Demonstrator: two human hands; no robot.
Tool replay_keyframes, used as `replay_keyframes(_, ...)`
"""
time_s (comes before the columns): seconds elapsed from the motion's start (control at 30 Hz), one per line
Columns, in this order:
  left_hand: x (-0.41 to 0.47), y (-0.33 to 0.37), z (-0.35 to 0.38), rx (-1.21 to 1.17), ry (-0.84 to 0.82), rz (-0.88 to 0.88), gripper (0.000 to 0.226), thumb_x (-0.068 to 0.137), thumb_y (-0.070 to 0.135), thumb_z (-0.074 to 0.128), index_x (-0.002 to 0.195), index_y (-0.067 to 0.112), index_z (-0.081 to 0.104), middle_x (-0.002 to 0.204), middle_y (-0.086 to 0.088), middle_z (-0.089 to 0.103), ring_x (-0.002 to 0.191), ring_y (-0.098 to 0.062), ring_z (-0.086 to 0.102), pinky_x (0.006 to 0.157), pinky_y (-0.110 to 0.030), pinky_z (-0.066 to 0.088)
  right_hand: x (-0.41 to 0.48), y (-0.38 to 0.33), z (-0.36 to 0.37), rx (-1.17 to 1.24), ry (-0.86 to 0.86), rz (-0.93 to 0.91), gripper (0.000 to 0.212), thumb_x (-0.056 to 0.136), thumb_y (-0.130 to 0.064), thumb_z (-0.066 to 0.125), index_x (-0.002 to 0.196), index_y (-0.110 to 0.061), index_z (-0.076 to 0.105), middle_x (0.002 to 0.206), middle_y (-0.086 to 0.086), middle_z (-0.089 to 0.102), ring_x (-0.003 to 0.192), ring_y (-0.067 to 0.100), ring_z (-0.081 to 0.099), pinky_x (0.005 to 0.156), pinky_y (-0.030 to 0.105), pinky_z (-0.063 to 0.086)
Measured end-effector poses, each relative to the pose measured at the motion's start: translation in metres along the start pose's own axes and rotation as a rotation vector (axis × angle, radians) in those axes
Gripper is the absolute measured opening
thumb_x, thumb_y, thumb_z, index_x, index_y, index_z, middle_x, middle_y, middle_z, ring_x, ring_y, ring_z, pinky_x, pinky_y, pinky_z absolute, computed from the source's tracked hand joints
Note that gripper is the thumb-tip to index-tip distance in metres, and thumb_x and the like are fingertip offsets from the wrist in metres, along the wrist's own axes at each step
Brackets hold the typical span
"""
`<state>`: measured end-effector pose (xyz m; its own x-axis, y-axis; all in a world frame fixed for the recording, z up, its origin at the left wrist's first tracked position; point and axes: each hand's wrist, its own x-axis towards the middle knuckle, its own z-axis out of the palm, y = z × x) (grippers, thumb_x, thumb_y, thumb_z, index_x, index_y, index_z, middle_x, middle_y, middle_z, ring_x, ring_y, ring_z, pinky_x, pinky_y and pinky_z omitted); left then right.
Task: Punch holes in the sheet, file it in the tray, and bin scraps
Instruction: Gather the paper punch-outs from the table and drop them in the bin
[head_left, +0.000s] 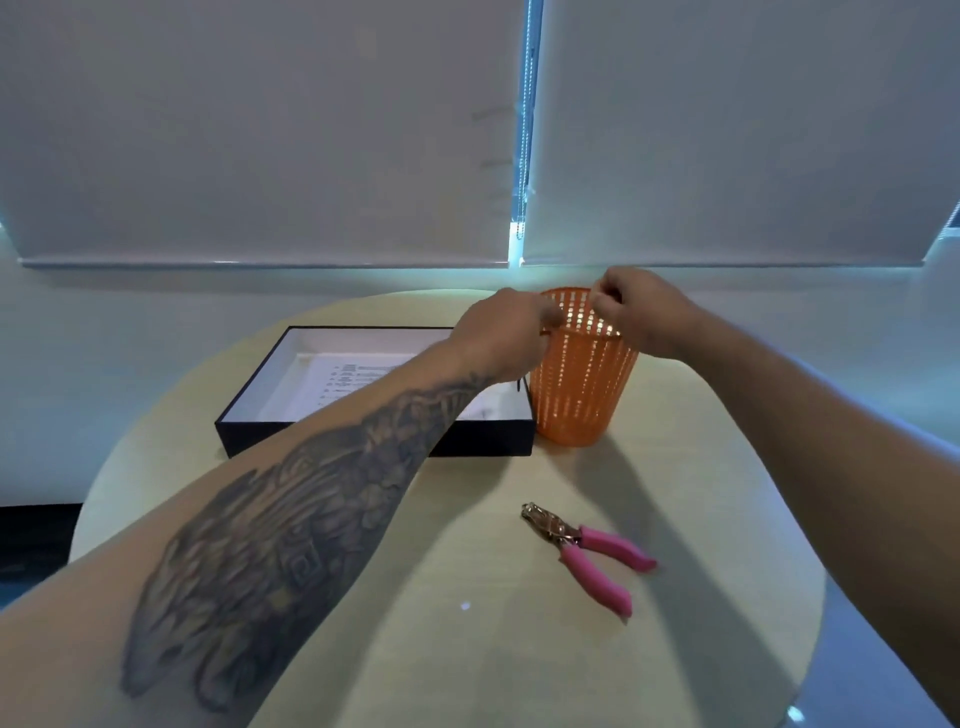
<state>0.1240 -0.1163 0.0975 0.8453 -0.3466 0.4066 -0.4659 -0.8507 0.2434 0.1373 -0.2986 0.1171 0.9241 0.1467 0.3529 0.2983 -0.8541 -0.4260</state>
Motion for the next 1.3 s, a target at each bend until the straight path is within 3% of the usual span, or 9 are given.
replay_keyframes(0.17, 0.004, -0.004, 0.007, -0.006, 0.047, 0.0, 0.023, 0.093, 0.027, 0.062, 0.112, 0.034, 0.072, 0.114, 0.002, 0.072, 0.103, -0.023, 0.064, 0.082, -0.036, 0.053, 0.009, 0.009, 0.006, 0.033, -0.097, 0.062, 0.015, 0.102, -0.028, 0.055, 0.102, -0.016, 0.064, 0.092, 0.004, 0.065, 0.079, 0.015, 0.059, 0.059, 0.027, 0.04)
replay_keyframes(0.3, 0.002, -0.005, 0.006, -0.038, 0.052, 0.005, 0.023, 0.094, 0.025, 0.063, 0.114, 0.033, 0.073, 0.116, 0.003, 0.072, 0.104, -0.022, 0.064, 0.083, -0.036, 0.053, 0.01, 0.012, 0.006, 0.063, -0.133, 0.091, 0.013, 0.102, -0.026, 0.056, 0.104, -0.016, 0.065, 0.086, -0.001, 0.065, 0.076, 0.01, 0.06, 0.06, 0.026, 0.041)
replay_keyframes(0.53, -0.001, -0.003, 0.005, -0.071, 0.06, -0.009, 0.024, 0.095, 0.023, 0.061, 0.115, 0.03, 0.073, 0.117, 0.0, 0.072, 0.104, -0.023, 0.064, 0.086, -0.038, 0.054, 0.011, 0.01, 0.005, 0.074, -0.173, 0.115, 0.013, 0.1, -0.024, 0.06, 0.105, -0.014, 0.066, 0.096, 0.005, 0.067, 0.089, 0.019, 0.062, 0.062, 0.026, 0.042)
replay_keyframes(0.8, -0.004, 0.001, 0.004, -0.094, 0.06, -0.022, 0.026, 0.097, 0.024, 0.059, 0.119, 0.028, 0.072, 0.121, 0.0, 0.071, 0.108, -0.022, 0.064, 0.089, -0.038, 0.053, 0.01, 0.008, 0.008, 0.03, -0.166, 0.115, 0.002, 0.096, -0.019, 0.065, 0.094, -0.018, 0.066, 0.09, -0.001, 0.064, 0.089, 0.018, 0.061, 0.061, 0.023, 0.04)
replay_keyframes(1.03, -0.007, 0.003, 0.003, -0.103, 0.056, -0.026, 0.026, 0.097, 0.027, 0.059, 0.12, 0.026, 0.072, 0.123, 0.0, 0.071, 0.111, -0.023, 0.063, 0.091, -0.039, 0.052, 0.009, 0.008, 0.007, 0.057, -0.145, 0.088, 0.003, 0.092, -0.014, 0.071, 0.091, -0.017, 0.071, 0.093, 0.003, 0.07, 0.091, 0.021, 0.065, 0.07, 0.028, 0.046)
replay_keyframes(1.17, -0.008, 0.002, 0.003, -0.103, 0.051, -0.021, 0.026, 0.097, 0.025, 0.058, 0.12, 0.027, 0.072, 0.122, -0.001, 0.071, 0.11, -0.023, 0.063, 0.091, -0.04, 0.053, 0.009, 0.01, 0.007, 0.04, -0.145, 0.072, 0.01, 0.094, -0.016, 0.069, 0.104, -0.016, 0.073, 0.1, 0.005, 0.07, 0.095, 0.021, 0.064, 0.077, 0.029, 0.045)
replay_keyframes(1.3, -0.013, -0.001, 0.004, -0.117, 0.059, 0.002, 0.035, 0.097, 0.023, 0.055, 0.131, 0.026, 0.064, 0.134, 0.001, 0.064, 0.121, -0.023, 0.058, 0.097, -0.042, 0.051, 0.006, 0.01, 0.005, 0.089, -0.061, 0.016, 0.018, 0.095, -0.015, 0.066, 0.112, -0.015, 0.073, 0.104, 0.004, 0.071, 0.098, 0.021, 0.066, 0.077, 0.029, 0.047)
